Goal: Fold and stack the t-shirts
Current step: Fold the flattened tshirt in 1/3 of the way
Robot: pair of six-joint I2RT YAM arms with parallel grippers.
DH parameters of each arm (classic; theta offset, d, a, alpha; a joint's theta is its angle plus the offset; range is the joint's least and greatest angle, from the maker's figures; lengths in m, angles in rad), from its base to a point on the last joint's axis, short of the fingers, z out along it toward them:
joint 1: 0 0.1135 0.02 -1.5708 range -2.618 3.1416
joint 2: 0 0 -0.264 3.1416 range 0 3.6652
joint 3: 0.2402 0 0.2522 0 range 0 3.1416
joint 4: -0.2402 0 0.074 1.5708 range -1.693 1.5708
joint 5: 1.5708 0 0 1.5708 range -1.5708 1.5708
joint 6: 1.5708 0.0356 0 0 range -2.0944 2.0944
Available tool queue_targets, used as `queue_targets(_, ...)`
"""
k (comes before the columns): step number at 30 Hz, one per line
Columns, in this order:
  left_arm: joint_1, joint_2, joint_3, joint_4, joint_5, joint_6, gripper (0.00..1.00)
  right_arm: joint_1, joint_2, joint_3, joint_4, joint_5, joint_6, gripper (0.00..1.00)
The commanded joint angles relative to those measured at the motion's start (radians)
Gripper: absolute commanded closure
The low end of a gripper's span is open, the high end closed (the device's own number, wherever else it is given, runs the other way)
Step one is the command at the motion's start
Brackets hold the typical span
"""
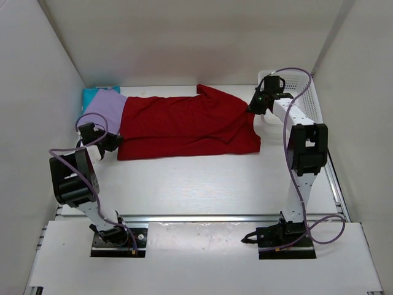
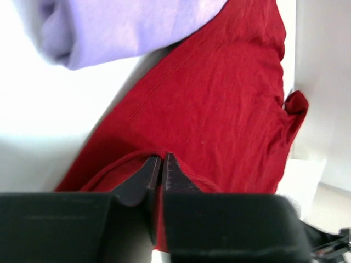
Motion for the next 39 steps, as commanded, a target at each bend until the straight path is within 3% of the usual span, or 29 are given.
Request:
queue_targets(1,-0.005,0.024,0.072,-0.019,0.019,0.036,0.78,-0.003,0.028,0.102,-0.054,0.028,-0.031,0.95)
queue_targets(2,0.001,0.009,0.063,-0.009,0.027,0.035,0.7,0.003,0.028,0.103,-0.048,0.017,-0.034,0.81)
queue_targets(3,0.001,-0.005,0.045,0.003,0.027,0.041,0.6,0.002,0.016,0.108,-0.045,0.014,-0.031,0.75)
queue_targets(4,0.009,-0.043,0.026,0.004,0.021,0.039,0.57,0.005,0.014,0.105,-0.039,0.007,-0.04,0.65)
queue_targets(6,0.016,-0.129,-0.006,0.006,-0.029,0.073,0.52,0.019,-0.045,0.093,-0.033,0.008,-0.047,0.6)
queue_targets(9,0.001,-0.258,-0.058,-0.034,-0.079,0.111,0.53,0.042,-0.14,0.033,0.007,0.037,-0.057,0.61)
queue_targets(11,-0.016,-0.33,-0.159,-0.032,-0.077,0.11,0.58,0.058,-0.24,-0.14,0.074,0.043,-0.034,0.81)
queue_targets(12,-0.019,-0.353,-0.205,-0.022,-0.076,0.104,0.58,0.072,-0.346,-0.264,0.136,0.043,-0.008,0.95)
queue_targets(13,-0.019,-0.356,-0.225,-0.023,-0.059,0.107,0.58,0.074,-0.389,-0.339,0.206,0.042,0.006,1.0)
queue_targets(16,0.029,-0.369,-0.334,-0.008,-0.028,0.105,0.58,0.071,-0.55,-0.71,0.375,0.033,0.081,0.99)
queue_targets(18,0.039,-0.369,-0.353,-0.02,-0.022,0.113,0.56,0.048,-0.613,-0.827,0.426,0.025,0.106,1.0)
queue_targets(23,0.018,-0.285,-0.313,-0.052,-0.02,0.136,0.52,-0.027,-0.67,-1.022,0.499,-0.007,0.107,0.76)
queue_targets(25,0.013,-0.274,-0.305,-0.081,-0.043,0.15,0.52,-0.069,-0.654,-1.042,0.52,-0.018,0.106,0.65)
queue_targets(27,0.018,-0.268,-0.314,-0.069,-0.062,0.151,0.51,-0.07,-0.631,-1.037,0.517,-0.026,0.095,0.6)
queue_targets(34,0.016,-0.197,-0.288,-0.072,-0.1,0.148,0.5,-0.104,-0.506,-0.997,0.584,-0.055,0.112,0.59)
queue_targets(39,0.032,-0.165,-0.29,-0.043,-0.091,0.136,0.63,-0.124,-0.417,-0.949,0.61,-0.072,0.129,0.64)
